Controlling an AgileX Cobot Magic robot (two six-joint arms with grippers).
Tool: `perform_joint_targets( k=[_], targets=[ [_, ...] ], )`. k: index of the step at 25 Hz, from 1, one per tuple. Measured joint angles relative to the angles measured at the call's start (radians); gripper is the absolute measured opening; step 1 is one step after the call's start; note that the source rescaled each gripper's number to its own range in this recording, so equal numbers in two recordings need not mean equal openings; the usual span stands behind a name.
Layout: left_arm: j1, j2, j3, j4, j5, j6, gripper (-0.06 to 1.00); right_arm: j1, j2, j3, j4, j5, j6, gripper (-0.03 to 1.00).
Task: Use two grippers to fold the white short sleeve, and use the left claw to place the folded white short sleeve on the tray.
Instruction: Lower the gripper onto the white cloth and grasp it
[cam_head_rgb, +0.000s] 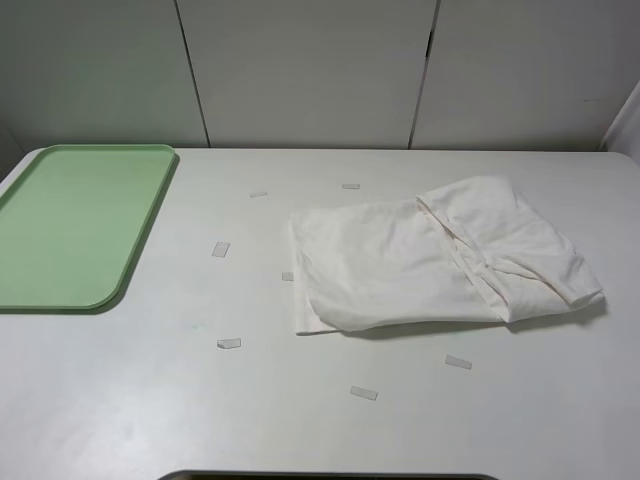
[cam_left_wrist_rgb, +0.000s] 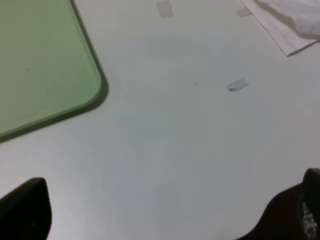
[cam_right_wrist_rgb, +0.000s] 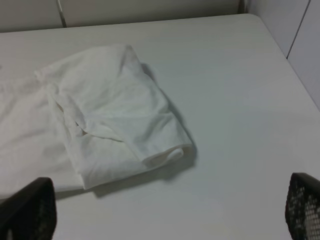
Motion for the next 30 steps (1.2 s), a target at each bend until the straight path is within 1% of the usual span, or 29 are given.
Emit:
perform_joint_targets(
  k=[30],
  targets=[
    [0.000,0.000,0.000,0.000,0.000,0.000,0.98,0.000,0.000,0.000,0.000,0.000,0.000,1.00]
  ],
)
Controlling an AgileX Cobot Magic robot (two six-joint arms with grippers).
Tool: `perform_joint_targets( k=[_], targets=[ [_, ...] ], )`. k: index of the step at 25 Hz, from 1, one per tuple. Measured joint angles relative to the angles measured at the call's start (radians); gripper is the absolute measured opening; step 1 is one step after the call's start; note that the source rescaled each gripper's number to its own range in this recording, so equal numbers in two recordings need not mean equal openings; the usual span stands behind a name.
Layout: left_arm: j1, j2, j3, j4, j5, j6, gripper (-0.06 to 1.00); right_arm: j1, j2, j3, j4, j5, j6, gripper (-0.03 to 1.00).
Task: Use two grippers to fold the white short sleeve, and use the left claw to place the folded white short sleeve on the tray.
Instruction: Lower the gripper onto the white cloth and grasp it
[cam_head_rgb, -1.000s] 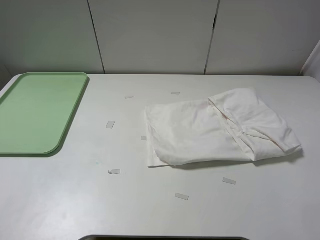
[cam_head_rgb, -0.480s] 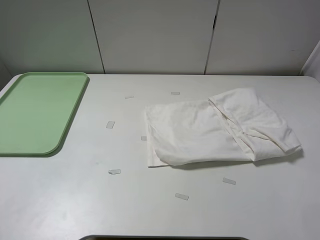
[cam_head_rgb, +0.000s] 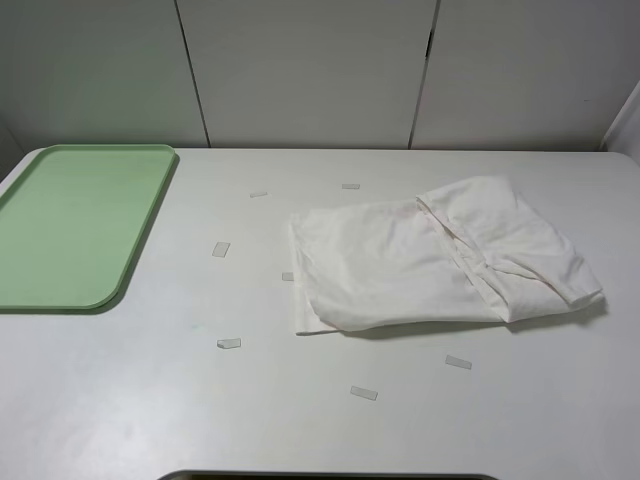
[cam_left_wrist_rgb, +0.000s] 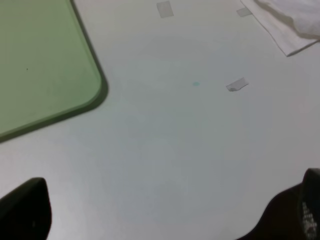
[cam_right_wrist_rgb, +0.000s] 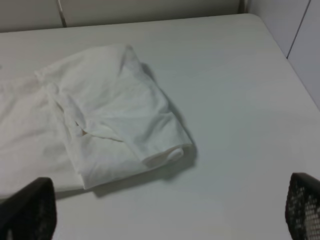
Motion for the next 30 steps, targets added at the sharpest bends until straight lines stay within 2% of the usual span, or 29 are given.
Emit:
perform_joint_targets(
  k=[10,15,21,26,30],
  targets=[
    [0.000,0.000,0.000,0.000,0.000,-0.048,0.98,0.000,0.000,0.000,0.000,0.000,0.000,1.00],
    [0.000,0.013,-0.047,0.016,0.005,-0.139,0.98,0.000,0.000,0.000,0.000,0.000,0.000,1.00],
    [0.000,0.247,-0.134,0.061,0.023,-0.168,0.98,0.000,0.000,0.000,0.000,0.000,0.000,1.00],
    [0.000,0.429,-0.191,0.064,0.007,-0.168,0.98,0.000,0.000,0.000,0.000,0.000,0.000,1.00],
    [0.000,0.634,-0.262,0.064,-0.032,-0.124,0.98,0.000,0.000,0.000,0.000,0.000,0.000,1.00]
  ],
)
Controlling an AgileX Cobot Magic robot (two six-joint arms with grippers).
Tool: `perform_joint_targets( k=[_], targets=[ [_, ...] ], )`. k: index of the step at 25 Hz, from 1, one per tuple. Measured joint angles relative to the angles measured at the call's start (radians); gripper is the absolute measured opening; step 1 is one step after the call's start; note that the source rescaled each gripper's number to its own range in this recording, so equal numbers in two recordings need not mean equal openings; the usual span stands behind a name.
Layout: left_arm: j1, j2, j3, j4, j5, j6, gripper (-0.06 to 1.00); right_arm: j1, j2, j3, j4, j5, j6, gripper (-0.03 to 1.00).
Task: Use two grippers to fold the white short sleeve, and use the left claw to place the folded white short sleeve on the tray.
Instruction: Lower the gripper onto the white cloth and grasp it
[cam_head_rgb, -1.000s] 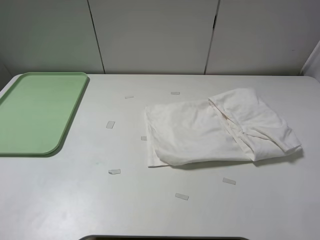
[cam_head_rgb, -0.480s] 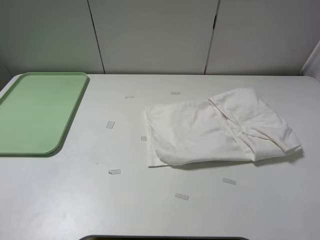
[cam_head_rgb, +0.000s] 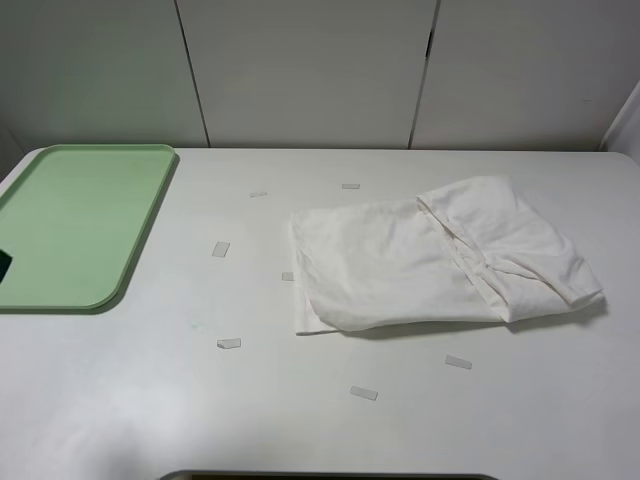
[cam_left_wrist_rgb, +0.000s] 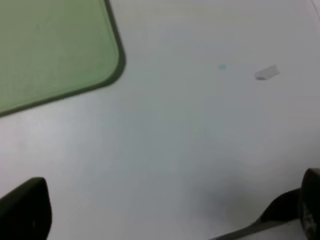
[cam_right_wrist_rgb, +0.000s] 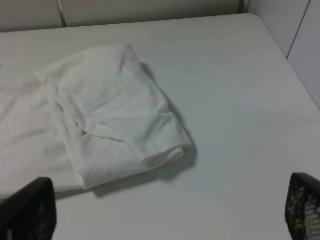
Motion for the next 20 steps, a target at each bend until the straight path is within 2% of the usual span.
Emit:
perform_joint_targets(
  k=[6,9,12,14,20],
  targets=[
    [0.000,0.123,-0.061,-0.015,-0.010,0.066,0.98,0.000,0.000,0.000,0.000,0.000,0.000,1.00],
    [0.000,0.318,-0.147,-0.080,-0.059,0.146,0.98,0.000,0.000,0.000,0.000,0.000,0.000,1.00],
    [0.000,0.359,-0.161,-0.101,-0.078,0.157,0.98,0.000,0.000,0.000,0.000,0.000,0.000,1.00],
    [0.000,0.442,-0.182,-0.143,-0.113,0.163,0.98,0.000,0.000,0.000,0.000,0.000,0.000,1.00],
    [0.000,0.498,-0.190,-0.193,-0.155,0.179,0.98,0.000,0.000,0.000,0.000,0.000,0.000,1.00]
  ],
)
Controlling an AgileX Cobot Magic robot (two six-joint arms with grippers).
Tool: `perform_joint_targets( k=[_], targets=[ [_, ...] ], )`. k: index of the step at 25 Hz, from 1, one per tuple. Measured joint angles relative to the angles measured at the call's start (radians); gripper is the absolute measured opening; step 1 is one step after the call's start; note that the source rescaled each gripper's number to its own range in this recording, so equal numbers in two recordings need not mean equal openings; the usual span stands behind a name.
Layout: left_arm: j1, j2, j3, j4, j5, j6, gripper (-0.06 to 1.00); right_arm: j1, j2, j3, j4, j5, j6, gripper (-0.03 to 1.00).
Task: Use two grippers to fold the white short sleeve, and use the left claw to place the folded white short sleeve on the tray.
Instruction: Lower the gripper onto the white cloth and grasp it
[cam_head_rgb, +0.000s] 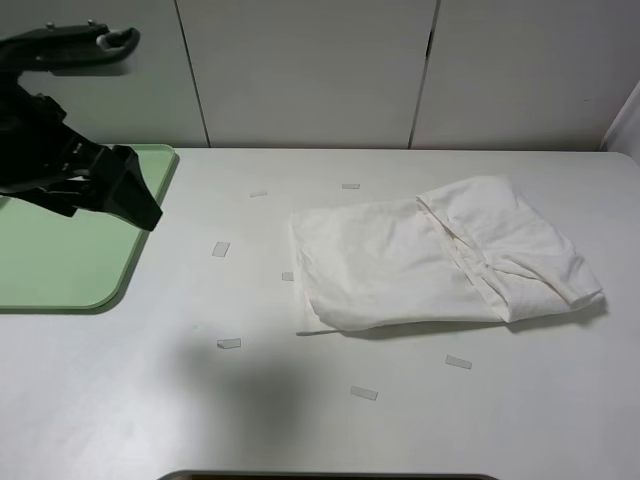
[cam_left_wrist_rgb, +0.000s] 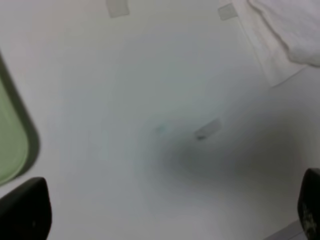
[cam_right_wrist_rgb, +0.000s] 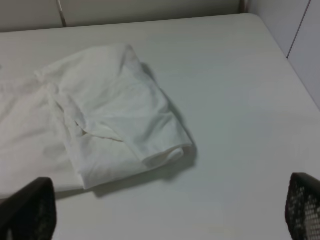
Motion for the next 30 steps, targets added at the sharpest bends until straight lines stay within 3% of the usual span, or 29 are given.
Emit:
perform_joint_targets(
  k=[3,8,15,25,30],
  targets=[
    [-0.008,0.026,0.000,-0.018,-0.026,0.005,0.98,0.000,0.000,0.000,0.000,0.000,0.000,1.00],
    [-0.139,0.158,0.000,-0.035,-0.135,0.003,0.98,0.000,0.000,0.000,0.000,0.000,0.000,1.00],
    [-0.211,0.245,-0.001,-0.084,-0.212,-0.007,0.98,0.000,0.000,0.000,0.001,0.000,0.000,1.00],
    [-0.272,0.389,-0.093,-0.112,-0.279,-0.015,0.99,0.000,0.000,0.001,0.002,0.000,0.000,1.00],
    [-0.296,0.460,-0.130,-0.115,-0.347,-0.087,0.99,0.000,0.000,0.001,0.003,0.000,0.000,1.00]
  ],
)
